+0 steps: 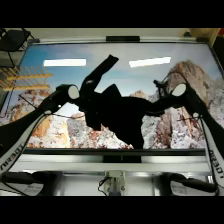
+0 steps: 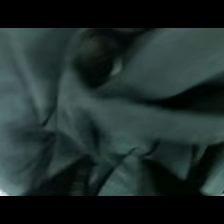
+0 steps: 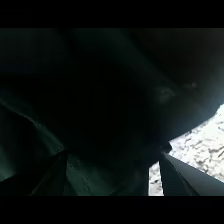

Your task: Fold the shirts.

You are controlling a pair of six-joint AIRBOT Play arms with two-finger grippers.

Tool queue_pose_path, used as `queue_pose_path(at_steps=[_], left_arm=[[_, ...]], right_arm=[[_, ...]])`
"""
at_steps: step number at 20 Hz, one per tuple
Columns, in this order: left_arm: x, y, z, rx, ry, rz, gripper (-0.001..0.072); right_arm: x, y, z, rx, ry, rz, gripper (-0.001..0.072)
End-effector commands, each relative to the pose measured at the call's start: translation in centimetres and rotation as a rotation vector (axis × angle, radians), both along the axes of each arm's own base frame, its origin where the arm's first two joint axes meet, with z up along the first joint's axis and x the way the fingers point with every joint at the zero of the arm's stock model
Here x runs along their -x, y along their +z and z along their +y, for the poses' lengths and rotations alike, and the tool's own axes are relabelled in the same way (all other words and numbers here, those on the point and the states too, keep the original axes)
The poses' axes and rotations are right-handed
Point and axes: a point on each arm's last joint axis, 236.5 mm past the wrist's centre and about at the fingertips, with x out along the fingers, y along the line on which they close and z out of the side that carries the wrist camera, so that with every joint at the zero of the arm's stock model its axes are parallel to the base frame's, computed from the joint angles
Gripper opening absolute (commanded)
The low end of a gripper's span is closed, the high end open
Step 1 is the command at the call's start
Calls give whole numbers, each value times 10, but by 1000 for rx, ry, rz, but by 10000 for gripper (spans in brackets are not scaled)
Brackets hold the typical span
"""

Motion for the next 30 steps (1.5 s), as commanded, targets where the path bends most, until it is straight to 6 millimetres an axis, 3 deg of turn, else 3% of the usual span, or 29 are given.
queue_pose_path(at_steps=[1, 2, 3, 4, 5, 7, 9, 11, 13, 14, 15, 17, 19, 20, 21, 23, 24, 26, 27, 30], left_arm=[[-9, -7, -7, 19, 15, -34, 246], [-11, -7, -5, 17, 13, -35, 139], [-11, -6, -2, 13, 3, -39, 45], [-13, -2, 3, 9, 3, -41, 45], [-15, 5, 8, 6, -9, -55, 45], [-29, 33, 28, -33, -34, -129, 44], [-50, 83, 68, -140, -43, -249, 44], [-69, 161, 111, -257, -43, -437, 44], [-75, 262, 147, -303, 31, -654, 44], [-70, 317, 160, -284, 82, -772, 44], [-60, 367, 170, -250, 130, -876, 44], [-25, 459, 193, -166, 248, -1070, 44], [12, 517, 211, -94, 331, -1215, 44], [24, 523, 215, -77, 348, -1229, 44], [32, 512, 217, -90, 343, -1197, 45], [33, 457, 217, -140, 323, -1024, 47], [29, 420, 211, -150, 306, -904, 95], [22, 348, 176, -84, 231, -692, 462], [21, 313, 152, -11, 206, -588, 584], [21, 233, 81, 218, 168, -405, 606]], right_arm=[[-7, -16, 17, -6, 39, -27, 684], [-7, -19, 25, 9, 63, -43, 684], [-6, -23, 33, 32, 95, -63, 619], [-5, -23, 39, 47, 117, -78, 274], [-5, -21, 44, 49, 121, -80, 61], [-10, -4, 46, 46, 147, -104, 55], [-30, 39, 33, 78, 167, -210, 55], [-56, 115, 17, 94, 143, -399, 55], [-69, 218, -1, 96, 109, -656, 55], [-65, 273, -10, 100, 82, -789, 55], [-54, 324, -20, 107, 52, -912, 55], [-16, 401, -35, 123, 4, -1105, 55], [27, 449, -44, 134, -41, -1228, 54], [45, 461, -45, 114, -66, -1251, 55], [58, 465, -45, 91, -83, -1244, 55], [71, 449, -40, 52, -90, -1142, 55], [72, 435, -36, 45, -76, -1079, 55], [67, 406, -28, 30, -40, -960, 55], [62, 394, -23, 16, -23, -908, 55], [38, 379, 1, -93, 6, -826, 55]])
